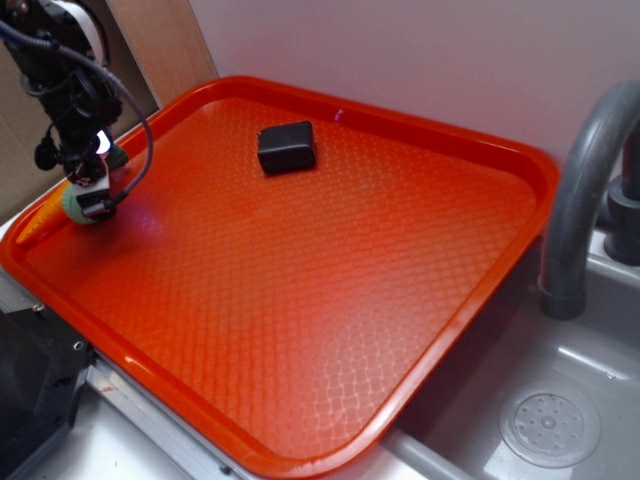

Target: Grab the green ball.

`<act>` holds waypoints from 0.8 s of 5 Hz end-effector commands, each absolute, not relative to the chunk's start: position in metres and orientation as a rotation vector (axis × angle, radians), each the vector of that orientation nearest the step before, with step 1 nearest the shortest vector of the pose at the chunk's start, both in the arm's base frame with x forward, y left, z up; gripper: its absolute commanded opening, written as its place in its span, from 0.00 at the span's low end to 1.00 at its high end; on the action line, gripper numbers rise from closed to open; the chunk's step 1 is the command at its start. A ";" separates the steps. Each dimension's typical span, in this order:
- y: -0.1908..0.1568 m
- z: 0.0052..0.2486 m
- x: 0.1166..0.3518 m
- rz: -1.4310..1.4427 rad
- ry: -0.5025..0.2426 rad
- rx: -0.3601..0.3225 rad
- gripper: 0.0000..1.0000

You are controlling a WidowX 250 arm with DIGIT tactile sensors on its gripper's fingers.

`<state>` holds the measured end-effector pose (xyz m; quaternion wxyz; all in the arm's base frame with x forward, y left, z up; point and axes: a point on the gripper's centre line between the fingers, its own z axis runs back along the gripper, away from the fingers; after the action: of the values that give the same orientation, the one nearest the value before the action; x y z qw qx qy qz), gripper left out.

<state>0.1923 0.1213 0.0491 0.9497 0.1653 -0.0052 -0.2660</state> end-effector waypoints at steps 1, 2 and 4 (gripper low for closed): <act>0.145 0.075 0.174 -0.446 -0.033 0.443 1.00; 0.142 0.061 0.162 -0.464 0.011 0.452 1.00; 0.124 0.052 0.144 -0.545 0.043 0.399 1.00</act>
<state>0.1401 0.1246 0.0459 0.9456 0.1857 0.0287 -0.2657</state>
